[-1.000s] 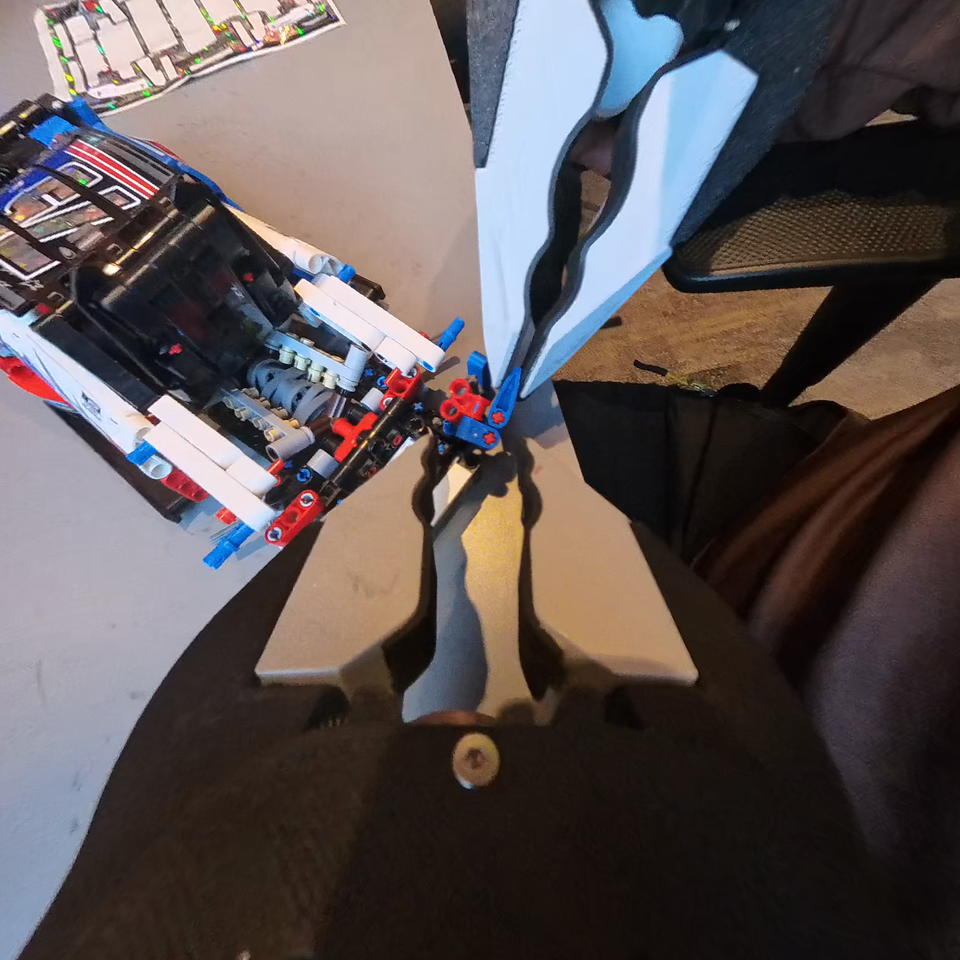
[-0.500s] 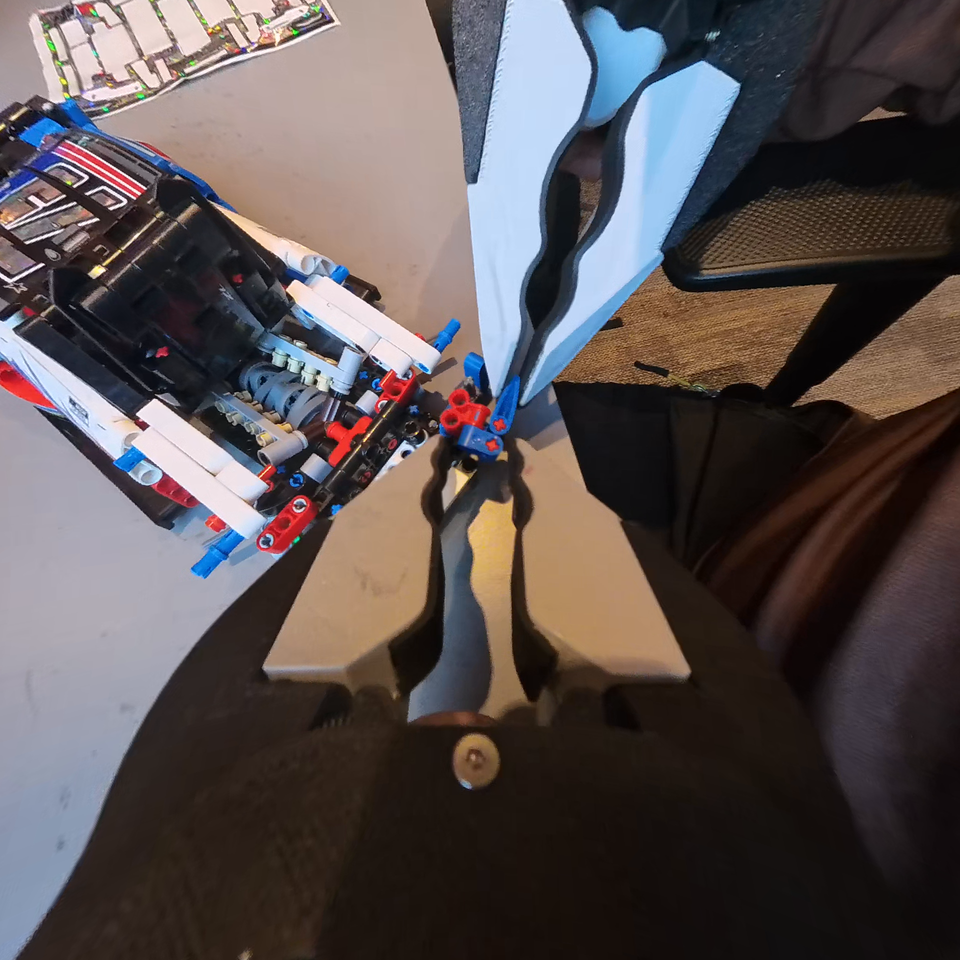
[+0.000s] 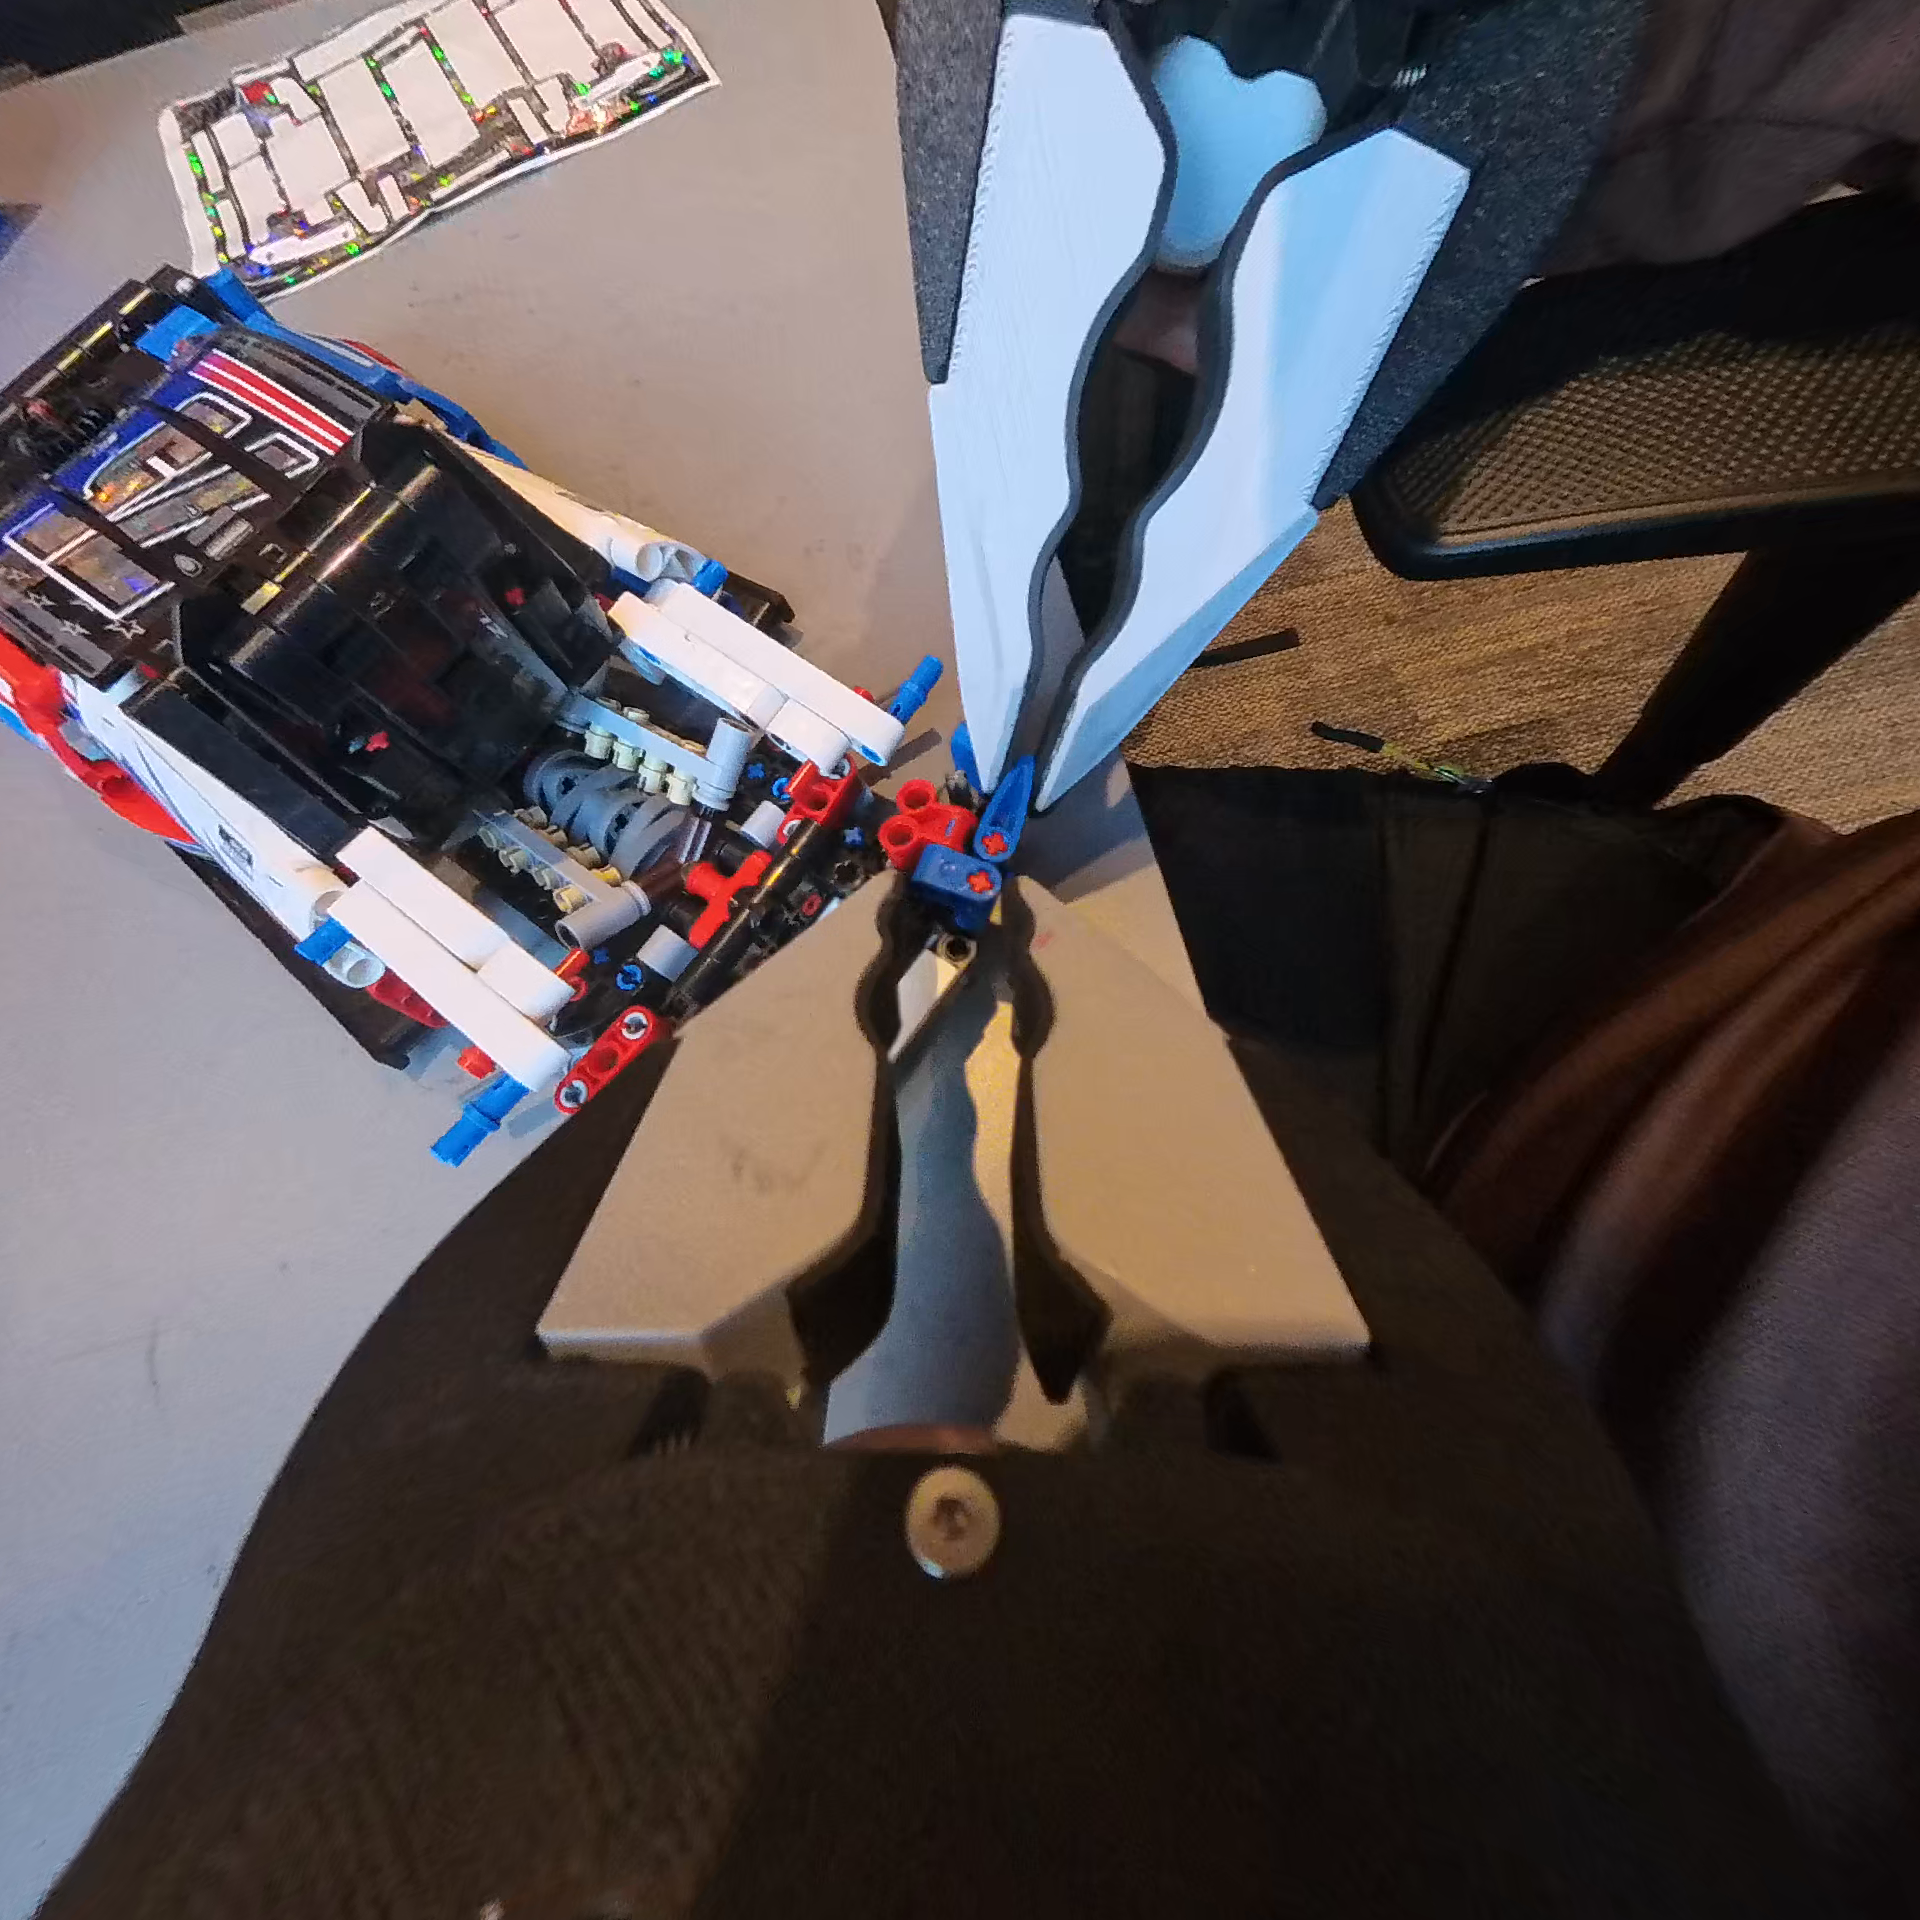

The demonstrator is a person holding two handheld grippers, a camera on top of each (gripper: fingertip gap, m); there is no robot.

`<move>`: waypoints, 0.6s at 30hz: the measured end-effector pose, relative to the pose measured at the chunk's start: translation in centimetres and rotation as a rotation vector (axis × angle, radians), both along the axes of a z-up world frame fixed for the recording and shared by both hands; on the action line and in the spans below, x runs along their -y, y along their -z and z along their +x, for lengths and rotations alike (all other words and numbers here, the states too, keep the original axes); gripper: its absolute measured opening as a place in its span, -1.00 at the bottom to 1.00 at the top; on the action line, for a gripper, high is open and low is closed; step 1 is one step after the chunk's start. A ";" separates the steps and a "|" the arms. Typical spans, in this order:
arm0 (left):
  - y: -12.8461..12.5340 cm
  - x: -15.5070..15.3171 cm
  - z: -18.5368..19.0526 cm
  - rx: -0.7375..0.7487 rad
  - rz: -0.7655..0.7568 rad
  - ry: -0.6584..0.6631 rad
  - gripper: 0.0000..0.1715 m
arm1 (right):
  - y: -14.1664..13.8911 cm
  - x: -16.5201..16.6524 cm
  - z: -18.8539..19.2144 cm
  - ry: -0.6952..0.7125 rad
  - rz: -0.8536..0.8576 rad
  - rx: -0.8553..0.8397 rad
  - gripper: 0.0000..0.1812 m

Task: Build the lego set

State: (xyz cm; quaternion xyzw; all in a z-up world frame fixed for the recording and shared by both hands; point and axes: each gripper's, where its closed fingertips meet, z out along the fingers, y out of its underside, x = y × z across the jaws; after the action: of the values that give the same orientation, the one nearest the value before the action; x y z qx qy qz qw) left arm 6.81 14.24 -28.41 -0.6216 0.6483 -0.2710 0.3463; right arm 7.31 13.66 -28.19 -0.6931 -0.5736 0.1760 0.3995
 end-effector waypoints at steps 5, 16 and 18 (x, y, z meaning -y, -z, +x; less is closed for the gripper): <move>0.2 0.0 0.0 -0.001 -0.025 0.004 -0.83 | 0.1 0.0 0.0 0.034 -0.031 0.010 -0.96; 0.3 0.2 0.0 -0.015 -0.019 -0.002 -0.84 | -1.4 -0.8 -1.3 0.057 0.001 0.069 -0.68; 0.6 0.0 -0.1 -0.029 -0.015 -0.008 -0.84 | -0.6 -1.0 -1.2 0.045 0.018 0.123 -0.74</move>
State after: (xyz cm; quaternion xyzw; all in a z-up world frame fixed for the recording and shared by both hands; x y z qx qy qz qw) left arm 6.68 14.21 -29.04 -0.6308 0.6486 -0.2655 0.3330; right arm 6.13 14.69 -27.63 -0.7117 -0.5829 0.1188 0.3737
